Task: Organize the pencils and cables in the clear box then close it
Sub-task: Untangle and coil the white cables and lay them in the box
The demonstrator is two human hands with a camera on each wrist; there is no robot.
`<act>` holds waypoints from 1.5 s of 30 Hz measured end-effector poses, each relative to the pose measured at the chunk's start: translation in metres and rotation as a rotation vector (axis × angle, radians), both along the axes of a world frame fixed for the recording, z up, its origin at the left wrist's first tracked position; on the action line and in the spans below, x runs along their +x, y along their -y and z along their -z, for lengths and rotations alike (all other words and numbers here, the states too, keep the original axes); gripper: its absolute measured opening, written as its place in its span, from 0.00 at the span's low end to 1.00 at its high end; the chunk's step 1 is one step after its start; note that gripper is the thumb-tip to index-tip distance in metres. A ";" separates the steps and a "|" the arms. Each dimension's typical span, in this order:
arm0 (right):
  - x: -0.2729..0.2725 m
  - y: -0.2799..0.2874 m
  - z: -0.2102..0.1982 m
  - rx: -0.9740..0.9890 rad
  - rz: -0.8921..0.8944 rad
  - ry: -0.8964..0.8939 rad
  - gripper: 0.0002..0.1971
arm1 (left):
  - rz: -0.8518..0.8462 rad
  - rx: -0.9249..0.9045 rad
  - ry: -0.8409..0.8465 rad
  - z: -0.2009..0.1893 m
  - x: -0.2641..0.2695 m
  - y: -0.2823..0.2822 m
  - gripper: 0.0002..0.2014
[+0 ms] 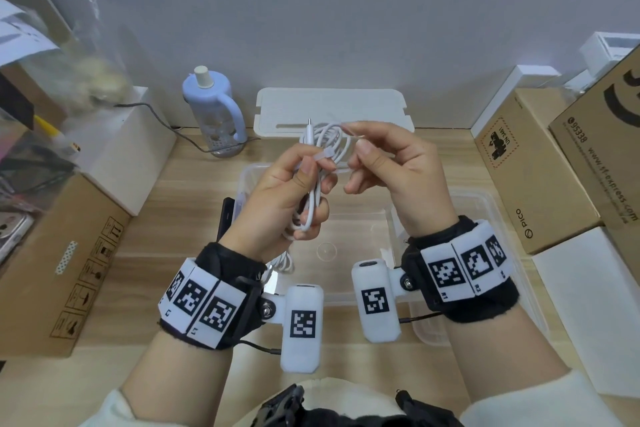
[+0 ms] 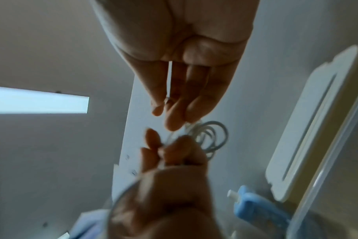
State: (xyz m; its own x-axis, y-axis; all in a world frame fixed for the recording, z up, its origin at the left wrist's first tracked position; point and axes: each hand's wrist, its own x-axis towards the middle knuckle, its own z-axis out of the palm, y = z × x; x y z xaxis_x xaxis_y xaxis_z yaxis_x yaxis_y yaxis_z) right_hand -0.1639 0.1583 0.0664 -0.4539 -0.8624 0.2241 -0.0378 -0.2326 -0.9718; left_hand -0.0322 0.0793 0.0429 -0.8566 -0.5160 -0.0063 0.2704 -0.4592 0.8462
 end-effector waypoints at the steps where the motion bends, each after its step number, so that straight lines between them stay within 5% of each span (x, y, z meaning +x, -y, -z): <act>1: 0.000 0.000 -0.001 -0.010 -0.017 0.029 0.08 | -0.008 -0.001 0.007 0.000 -0.001 0.000 0.08; 31: 0.003 0.000 0.007 0.016 -0.006 0.115 0.09 | 0.096 -0.051 -0.107 0.002 0.005 0.007 0.11; 45: 0.008 0.000 0.007 0.029 -0.031 0.110 0.06 | 0.112 -0.087 -0.022 0.006 0.005 0.008 0.10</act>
